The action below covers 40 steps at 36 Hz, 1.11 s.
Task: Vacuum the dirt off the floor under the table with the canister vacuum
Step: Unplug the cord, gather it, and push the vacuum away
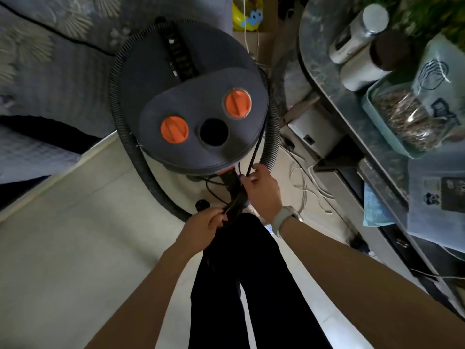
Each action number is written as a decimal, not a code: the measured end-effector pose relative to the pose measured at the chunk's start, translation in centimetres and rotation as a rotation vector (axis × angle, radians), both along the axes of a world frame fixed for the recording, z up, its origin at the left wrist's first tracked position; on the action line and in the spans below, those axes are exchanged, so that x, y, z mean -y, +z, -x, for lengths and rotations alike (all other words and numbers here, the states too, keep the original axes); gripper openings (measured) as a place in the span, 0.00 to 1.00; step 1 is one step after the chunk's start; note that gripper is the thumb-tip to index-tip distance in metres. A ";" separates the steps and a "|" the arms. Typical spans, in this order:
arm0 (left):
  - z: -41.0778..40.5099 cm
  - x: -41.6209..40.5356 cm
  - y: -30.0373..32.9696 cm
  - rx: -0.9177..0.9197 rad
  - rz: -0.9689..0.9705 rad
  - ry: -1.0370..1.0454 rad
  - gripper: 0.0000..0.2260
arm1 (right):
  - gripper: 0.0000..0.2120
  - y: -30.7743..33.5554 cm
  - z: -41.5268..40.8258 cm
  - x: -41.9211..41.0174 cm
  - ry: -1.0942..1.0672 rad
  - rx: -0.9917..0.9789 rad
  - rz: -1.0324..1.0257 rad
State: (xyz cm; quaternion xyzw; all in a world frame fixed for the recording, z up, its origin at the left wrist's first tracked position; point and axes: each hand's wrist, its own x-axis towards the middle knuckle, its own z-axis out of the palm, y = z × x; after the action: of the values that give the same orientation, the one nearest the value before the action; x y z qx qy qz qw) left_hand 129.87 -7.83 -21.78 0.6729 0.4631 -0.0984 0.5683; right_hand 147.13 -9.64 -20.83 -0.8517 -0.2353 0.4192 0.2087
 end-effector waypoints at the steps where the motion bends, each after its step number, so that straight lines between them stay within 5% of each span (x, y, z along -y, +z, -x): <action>1: 0.5 -0.2 -0.1 0.013 0.001 0.031 0.11 | 0.15 -0.5 0.0 0.0 0.160 0.141 0.010; 7: 2.7 -1.8 -0.7 0.075 -0.017 0.106 0.18 | 0.15 -2.3 -2.3 0.1 0.711 0.760 -0.285; 13: 3.1 -1.4 -1.7 0.124 0.001 0.013 0.13 | 0.12 -2.6 -4.4 -0.3 1.139 0.770 -0.525; 16: 3.1 -1.3 -2.0 0.016 -0.223 -0.096 0.12 | 0.03 -3.0 -5.0 -0.2 1.279 0.766 -0.530; 19: 3.5 -1.7 -2.3 -0.229 -0.491 -0.097 0.12 | 0.05 -3.5 -4.0 0.2 1.305 0.735 -0.535; 21: 3.7 -2.0 -2.9 -0.375 -0.471 -0.061 0.12 | 0.03 -3.8 -2.4 0.4 1.309 0.713 -0.467; 24: 4.0 -2.6 -3.3 -0.456 -0.369 -0.040 0.18 | 0.15 -4.7 -0.8 0.4 1.340 0.672 -0.244; 28: 3.8 -3.0 -2.9 -0.417 -0.326 0.046 0.22 | 0.26 -4.9 -1.0 0.1 1.260 0.573 -0.107; 40: 0.7 -3.2 4.2 -0.080 -0.664 0.416 0.16 | 0.19 3.6 -4.5 -2.8 1.156 0.619 -0.430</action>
State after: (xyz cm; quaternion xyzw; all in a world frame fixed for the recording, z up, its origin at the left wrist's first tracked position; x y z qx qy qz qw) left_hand 129.14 -4.66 -17.60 0.7074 0.6182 0.1480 0.3090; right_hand 151.62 -6.89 -17.25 -0.6098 -0.7783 0.1447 0.0393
